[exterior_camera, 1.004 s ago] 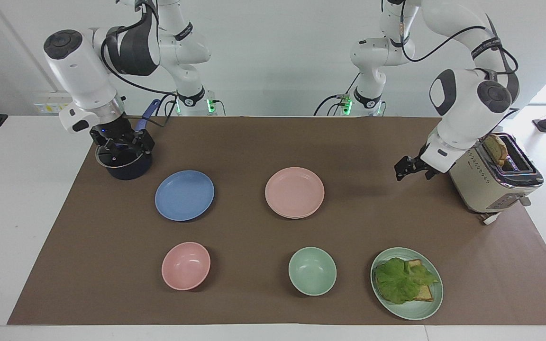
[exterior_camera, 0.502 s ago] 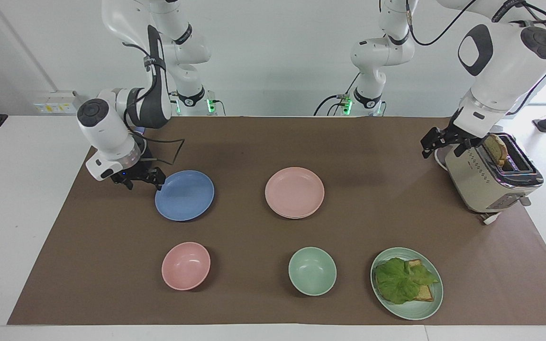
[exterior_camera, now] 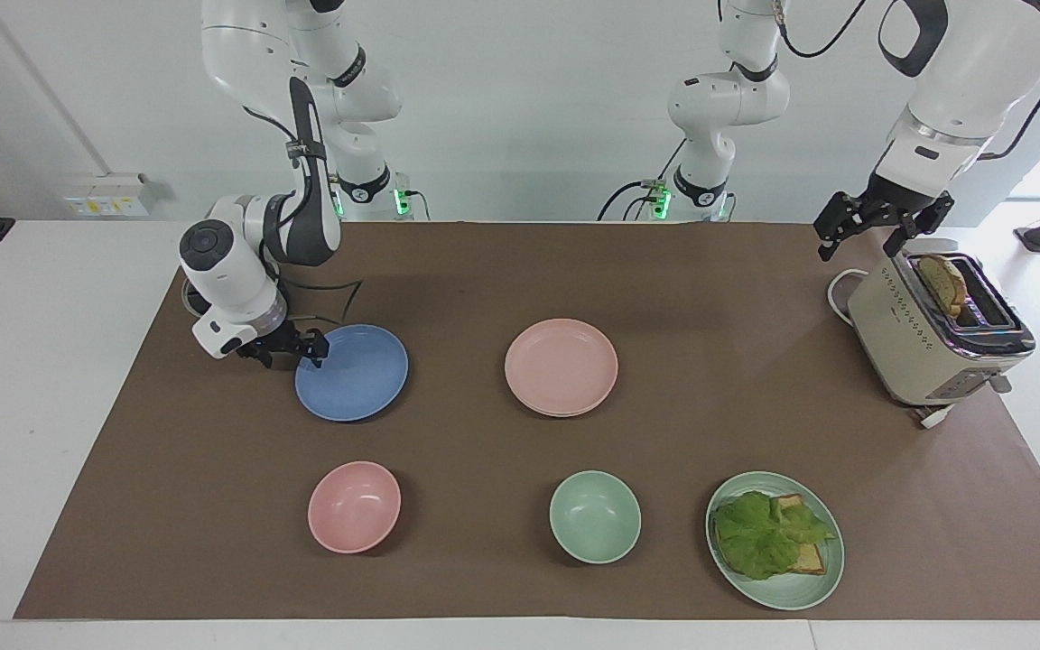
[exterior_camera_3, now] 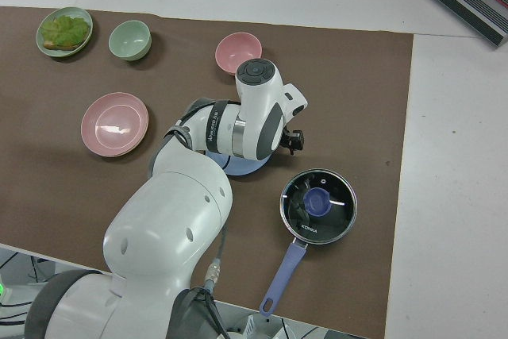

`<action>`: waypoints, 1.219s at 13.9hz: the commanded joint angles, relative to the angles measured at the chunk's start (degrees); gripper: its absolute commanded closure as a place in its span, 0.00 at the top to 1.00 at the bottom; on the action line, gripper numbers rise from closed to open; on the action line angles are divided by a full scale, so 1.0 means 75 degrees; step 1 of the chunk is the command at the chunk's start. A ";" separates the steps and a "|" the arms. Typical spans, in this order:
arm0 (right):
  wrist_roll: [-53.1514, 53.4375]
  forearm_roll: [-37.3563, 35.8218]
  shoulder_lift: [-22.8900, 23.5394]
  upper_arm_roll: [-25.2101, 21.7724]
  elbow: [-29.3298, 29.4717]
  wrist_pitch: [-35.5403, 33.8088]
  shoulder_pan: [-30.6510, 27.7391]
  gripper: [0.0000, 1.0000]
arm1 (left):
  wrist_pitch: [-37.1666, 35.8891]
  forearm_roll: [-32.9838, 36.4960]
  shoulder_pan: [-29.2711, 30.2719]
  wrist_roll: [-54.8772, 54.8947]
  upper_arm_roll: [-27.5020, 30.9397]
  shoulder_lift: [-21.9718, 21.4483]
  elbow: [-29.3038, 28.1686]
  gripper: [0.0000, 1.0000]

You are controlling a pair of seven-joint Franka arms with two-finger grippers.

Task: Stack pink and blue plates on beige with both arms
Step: 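Open the left gripper and withdraw it while the right gripper reaches the blue plate, then grasp the rim of the blue plate with the right gripper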

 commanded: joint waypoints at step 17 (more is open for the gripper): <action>-0.0291 0.0204 -0.0550 0.0665 0.1929 -0.2787 0.0574 0.00 | -0.0117 0.0120 0.0036 0.0033 0.0039 -0.0033 0.0000 1.00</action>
